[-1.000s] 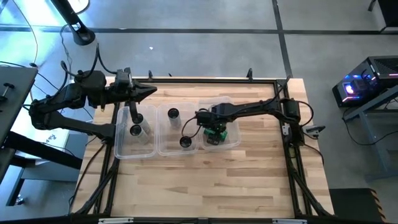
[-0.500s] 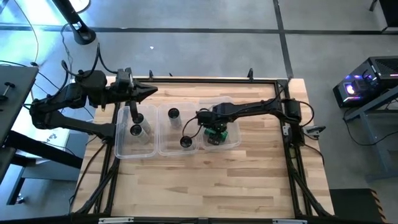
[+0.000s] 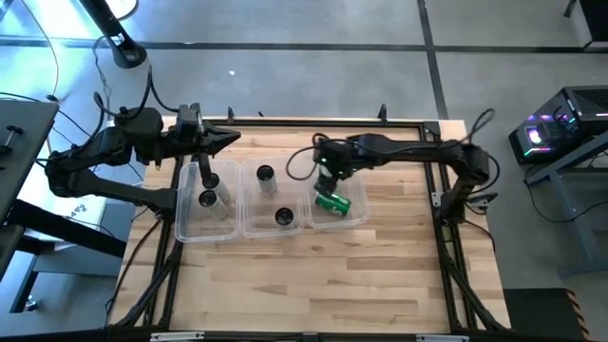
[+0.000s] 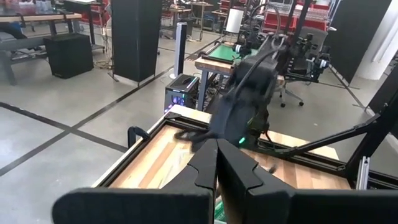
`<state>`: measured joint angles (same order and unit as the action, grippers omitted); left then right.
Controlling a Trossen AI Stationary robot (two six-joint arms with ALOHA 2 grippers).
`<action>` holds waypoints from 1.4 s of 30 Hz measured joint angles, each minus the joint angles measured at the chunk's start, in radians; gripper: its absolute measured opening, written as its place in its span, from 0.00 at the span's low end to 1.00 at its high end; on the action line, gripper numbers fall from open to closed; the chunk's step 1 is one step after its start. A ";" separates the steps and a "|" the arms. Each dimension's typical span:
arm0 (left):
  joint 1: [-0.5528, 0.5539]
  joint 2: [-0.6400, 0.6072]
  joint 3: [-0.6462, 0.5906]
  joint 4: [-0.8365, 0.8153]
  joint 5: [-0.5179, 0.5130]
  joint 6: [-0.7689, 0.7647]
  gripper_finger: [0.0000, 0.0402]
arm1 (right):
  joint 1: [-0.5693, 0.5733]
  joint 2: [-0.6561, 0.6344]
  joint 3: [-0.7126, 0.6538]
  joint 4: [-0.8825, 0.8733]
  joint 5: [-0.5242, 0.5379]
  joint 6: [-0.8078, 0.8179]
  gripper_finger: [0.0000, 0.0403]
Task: Sort soda cans
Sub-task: Put the green soda can into the right transparent container
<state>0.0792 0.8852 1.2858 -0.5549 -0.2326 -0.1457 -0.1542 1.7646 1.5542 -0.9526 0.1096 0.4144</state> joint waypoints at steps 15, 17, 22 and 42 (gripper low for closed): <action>0.000 0.000 0.000 -0.001 -0.001 -0.010 0.00 | -0.021 0.126 0.004 0.020 0.204 0.007 0.70; 0.000 0.000 0.000 -0.001 0.000 -0.010 0.00 | -0.015 0.111 0.002 0.020 0.188 0.016 0.70; 0.000 0.000 0.000 -0.001 -0.008 -0.010 0.00 | 0.002 0.065 -0.001 0.006 0.150 0.050 0.70; 0.008 0.002 0.000 -0.001 -0.009 -0.044 0.00 | -0.022 0.183 0.007 0.063 0.277 0.079 0.71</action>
<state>0.0875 0.8867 1.2858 -0.5560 -0.2413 -0.1898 -0.1766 1.9477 1.5608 -0.8894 0.3866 0.4930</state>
